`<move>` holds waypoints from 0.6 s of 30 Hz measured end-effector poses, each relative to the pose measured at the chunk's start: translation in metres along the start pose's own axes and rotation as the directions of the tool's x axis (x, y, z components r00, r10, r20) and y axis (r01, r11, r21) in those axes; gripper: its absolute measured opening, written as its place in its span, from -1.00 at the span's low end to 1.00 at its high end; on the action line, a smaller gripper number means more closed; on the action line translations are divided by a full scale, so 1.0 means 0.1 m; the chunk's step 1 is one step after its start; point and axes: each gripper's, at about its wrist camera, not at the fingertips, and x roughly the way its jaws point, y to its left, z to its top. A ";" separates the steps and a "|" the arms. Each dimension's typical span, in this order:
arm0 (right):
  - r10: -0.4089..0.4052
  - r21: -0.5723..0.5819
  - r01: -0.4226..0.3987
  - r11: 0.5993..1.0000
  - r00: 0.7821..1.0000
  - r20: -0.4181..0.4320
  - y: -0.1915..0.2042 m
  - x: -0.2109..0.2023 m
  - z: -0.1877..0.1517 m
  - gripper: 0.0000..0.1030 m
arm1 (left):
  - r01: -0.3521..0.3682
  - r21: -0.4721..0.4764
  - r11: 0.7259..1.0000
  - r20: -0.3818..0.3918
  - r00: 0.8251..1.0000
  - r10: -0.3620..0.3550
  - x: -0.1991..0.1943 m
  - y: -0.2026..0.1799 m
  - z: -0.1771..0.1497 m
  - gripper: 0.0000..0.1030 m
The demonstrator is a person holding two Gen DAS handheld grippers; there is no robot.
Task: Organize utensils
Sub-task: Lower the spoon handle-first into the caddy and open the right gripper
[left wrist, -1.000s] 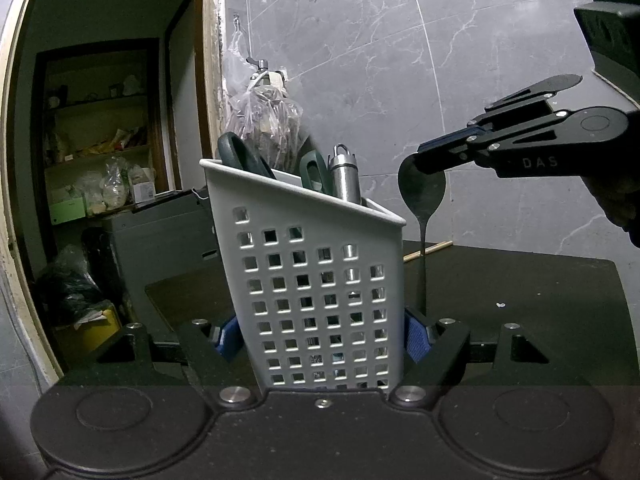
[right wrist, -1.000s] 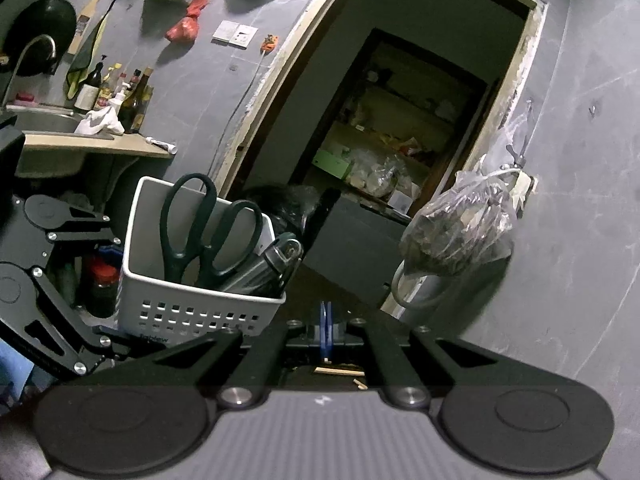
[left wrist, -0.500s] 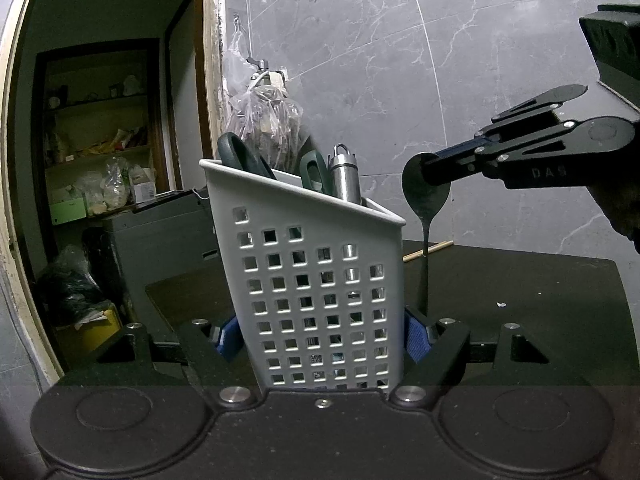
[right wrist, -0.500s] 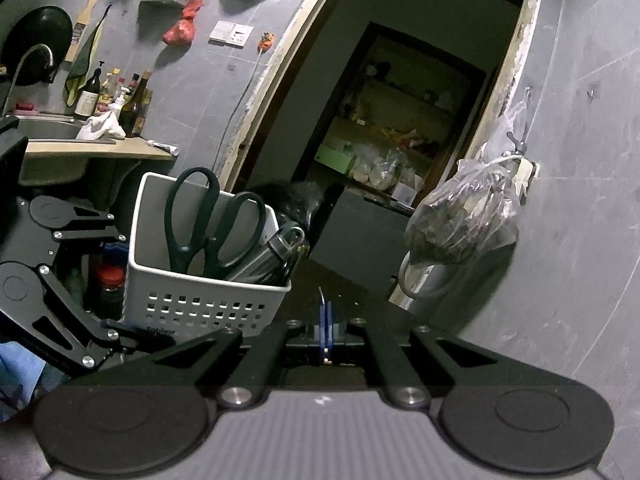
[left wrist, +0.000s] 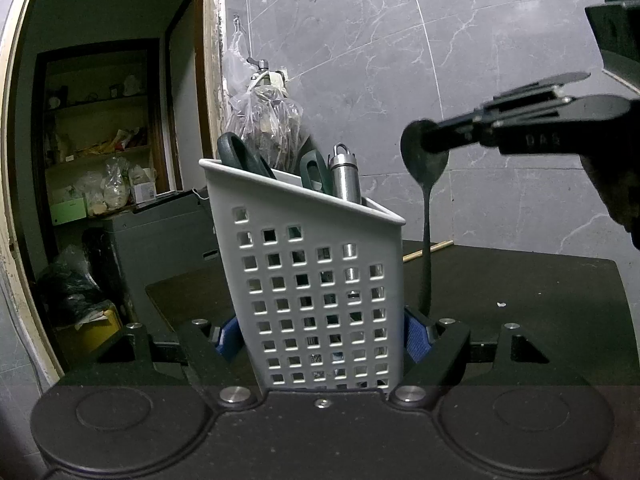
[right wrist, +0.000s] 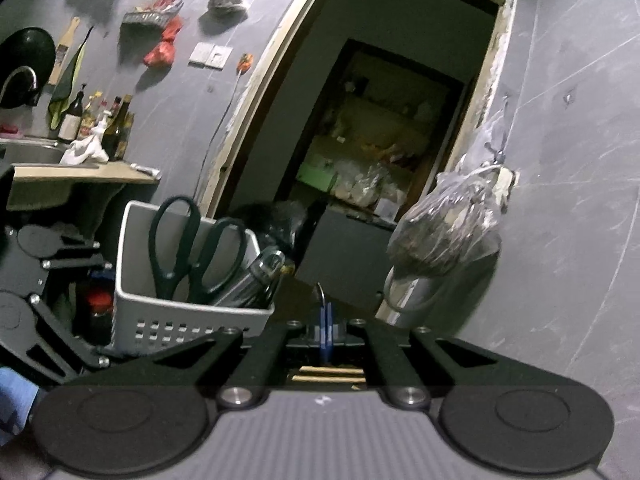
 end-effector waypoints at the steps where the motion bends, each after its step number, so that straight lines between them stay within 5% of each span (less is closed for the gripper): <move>1: -0.004 -0.004 0.004 1.000 1.000 0.007 0.00 -0.01 0.02 -0.99 | 0.000 0.001 1.000 -0.001 1.000 0.000 0.00 0.00 0.00 0.52; 10: -0.064 -0.019 0.068 0.997 0.984 0.166 -0.07 -0.21 0.35 -0.98 | 0.000 -0.003 1.000 -0.003 1.000 0.000 0.02 0.00 0.01 0.52; 18: -0.051 0.003 0.053 0.999 0.927 0.370 -0.12 -0.35 0.78 -0.98 | -0.004 -0.006 1.000 -0.007 1.000 0.004 0.04 -0.01 0.02 0.52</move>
